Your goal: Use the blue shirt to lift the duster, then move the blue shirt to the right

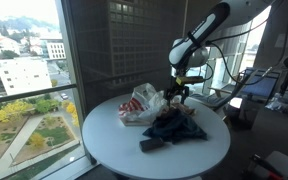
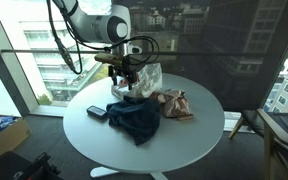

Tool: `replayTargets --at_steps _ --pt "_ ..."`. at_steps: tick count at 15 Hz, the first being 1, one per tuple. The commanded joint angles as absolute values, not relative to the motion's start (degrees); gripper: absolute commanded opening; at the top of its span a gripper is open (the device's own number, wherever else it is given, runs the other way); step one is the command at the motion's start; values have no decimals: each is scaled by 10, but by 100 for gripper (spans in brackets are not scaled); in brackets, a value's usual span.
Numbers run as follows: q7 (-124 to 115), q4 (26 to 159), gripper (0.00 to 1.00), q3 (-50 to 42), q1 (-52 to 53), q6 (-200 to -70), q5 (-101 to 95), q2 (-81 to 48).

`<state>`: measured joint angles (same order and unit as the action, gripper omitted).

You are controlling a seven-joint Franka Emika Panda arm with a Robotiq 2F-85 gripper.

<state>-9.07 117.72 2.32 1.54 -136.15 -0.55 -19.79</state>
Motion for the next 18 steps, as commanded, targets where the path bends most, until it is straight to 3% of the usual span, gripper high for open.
replayTargets --at_steps 1,9,18 --pt "-86 1164 100 16 22 -1360 -2 -213" --pt "-102 1162 100 29 23 -1373 55 -248" --pt "-217 1109 100 -6 108 -1446 7 -348"
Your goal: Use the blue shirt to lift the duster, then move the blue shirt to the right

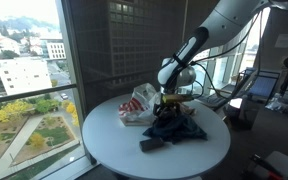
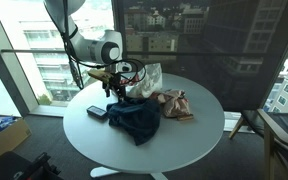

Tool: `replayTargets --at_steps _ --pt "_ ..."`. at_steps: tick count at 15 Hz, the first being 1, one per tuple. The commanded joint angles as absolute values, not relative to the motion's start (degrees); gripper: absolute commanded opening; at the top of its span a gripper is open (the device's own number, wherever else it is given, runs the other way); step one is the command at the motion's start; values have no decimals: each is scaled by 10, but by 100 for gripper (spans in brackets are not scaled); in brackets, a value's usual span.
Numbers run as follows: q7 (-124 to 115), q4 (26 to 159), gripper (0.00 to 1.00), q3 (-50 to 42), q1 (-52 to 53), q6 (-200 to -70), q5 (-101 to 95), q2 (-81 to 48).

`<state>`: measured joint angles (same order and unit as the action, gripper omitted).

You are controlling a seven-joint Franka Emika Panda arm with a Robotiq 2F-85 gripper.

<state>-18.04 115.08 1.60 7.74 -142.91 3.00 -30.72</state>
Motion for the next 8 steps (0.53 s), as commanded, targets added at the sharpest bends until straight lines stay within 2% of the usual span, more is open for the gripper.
replayTargets --at_steps 1,8 --pt "-225 1095 100 -12 116 -1444 1 -363" --pt "-270 988 100 -45 156 -1418 -18 -461"
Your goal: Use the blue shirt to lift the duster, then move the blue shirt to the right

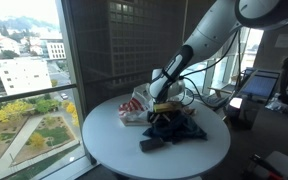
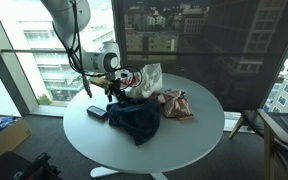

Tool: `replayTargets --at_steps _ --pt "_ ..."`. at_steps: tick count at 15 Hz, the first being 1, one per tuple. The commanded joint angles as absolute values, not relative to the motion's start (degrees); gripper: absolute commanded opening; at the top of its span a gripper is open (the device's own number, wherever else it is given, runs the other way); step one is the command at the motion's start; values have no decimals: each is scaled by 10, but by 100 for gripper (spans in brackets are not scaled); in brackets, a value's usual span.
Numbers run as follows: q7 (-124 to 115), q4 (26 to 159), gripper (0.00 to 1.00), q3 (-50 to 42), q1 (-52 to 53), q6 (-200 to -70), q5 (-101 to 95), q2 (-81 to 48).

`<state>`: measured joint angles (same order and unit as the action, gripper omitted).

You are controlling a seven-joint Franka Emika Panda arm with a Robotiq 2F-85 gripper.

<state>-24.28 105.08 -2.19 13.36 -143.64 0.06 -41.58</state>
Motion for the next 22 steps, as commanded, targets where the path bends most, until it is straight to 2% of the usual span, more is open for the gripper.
replayTargets --at_steps 1,3,4,5,10,13,14,17,19,22 --pt "-269 974 100 -45 156 -1413 -17 -473" --pt "-272 953 100 -49 158 -1401 -16 -493" --pt "-269 946 75 -47 157 -1393 -13 -501" --pt "-267 940 74 -43 155 -1382 -10 -507" --pt "-283 942 33 -48 178 -1324 -24 -502" --pt "-285 950 11 -46 188 -1306 -33 -488" --pt "-289 955 6 -49 196 -1306 -41 -482" --pt "-305 972 1 -59 214 -1313 -71 -460" --pt "-319 985 5 -68 226 -1315 -92 -441" --pt "-355 1000 6 -89 248 -1305 -135 -414"
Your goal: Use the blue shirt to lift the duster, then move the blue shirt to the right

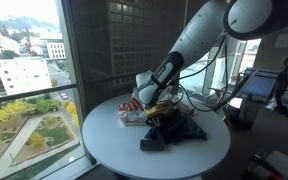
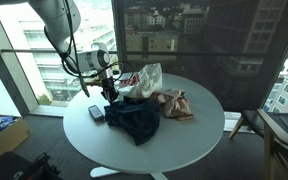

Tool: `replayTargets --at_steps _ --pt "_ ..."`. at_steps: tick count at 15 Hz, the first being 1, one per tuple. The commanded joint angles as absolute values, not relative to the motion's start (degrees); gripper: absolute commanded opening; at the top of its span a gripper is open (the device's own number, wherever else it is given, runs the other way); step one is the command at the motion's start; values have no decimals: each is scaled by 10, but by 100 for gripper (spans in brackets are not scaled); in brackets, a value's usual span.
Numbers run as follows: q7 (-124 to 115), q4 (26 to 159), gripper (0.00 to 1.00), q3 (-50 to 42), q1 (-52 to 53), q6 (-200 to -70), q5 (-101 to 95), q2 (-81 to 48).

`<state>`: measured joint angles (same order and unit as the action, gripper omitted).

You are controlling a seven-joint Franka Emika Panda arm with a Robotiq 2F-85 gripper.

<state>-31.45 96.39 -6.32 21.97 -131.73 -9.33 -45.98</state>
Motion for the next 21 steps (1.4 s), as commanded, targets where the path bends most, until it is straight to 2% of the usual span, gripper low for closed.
replayTargets --at_steps 1,4,9,21 --pt "-372 1004 5 -97 255 -1298 -153 -407" --pt "-402 1013 5 -96 260 -1271 -191 -390" --pt "-371 1052 5 -40 245 -1236 -183 -343" --pt "-333 1080 5 54 265 -1254 -192 -298"
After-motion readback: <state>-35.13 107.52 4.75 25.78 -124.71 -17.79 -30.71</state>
